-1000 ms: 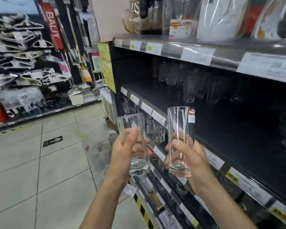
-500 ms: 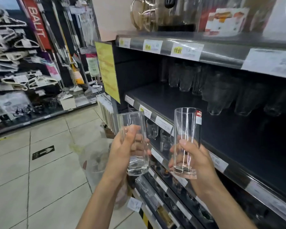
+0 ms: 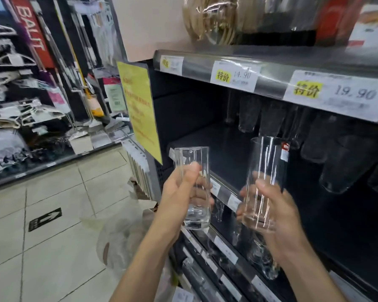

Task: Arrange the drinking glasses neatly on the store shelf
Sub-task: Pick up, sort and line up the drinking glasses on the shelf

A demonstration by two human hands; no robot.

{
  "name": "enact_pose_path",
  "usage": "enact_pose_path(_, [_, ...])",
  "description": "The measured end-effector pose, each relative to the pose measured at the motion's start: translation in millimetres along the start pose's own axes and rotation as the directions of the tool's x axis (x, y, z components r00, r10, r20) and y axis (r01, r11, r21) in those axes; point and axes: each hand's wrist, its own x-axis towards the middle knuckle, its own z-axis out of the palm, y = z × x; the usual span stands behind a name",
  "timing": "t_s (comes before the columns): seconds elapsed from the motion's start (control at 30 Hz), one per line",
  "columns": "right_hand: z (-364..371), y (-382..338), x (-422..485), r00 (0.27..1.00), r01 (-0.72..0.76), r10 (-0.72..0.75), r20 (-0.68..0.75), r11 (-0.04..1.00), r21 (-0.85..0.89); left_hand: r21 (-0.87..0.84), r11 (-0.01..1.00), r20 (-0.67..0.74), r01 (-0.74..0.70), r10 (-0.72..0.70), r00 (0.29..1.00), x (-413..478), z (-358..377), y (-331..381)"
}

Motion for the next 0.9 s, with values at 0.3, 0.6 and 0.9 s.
enact_pose_path(0.3, [-9.4,2.6,25.9,0.975,0.006,-0.007,-0.221,1.0,-0.004,-0.043,0.996,0.185,0.084,-0.074,0.98,59.6,16.0,-12.0])
enact_pose_path(0.6, [-12.8,-5.8,12.4,0.832,0.143,-0.159,-0.532,0.987,-0.07,-0.033,0.998,0.445,0.056,-0.036,0.895,114.4,35.2,-13.5])
enact_pose_path(0.9, [15.6,10.3,4.2,0.693,0.163,-0.228,-0.683,0.974,-0.159,-0.007,0.998,0.588,0.058,-0.043,0.808,152.4,15.6,-19.4])
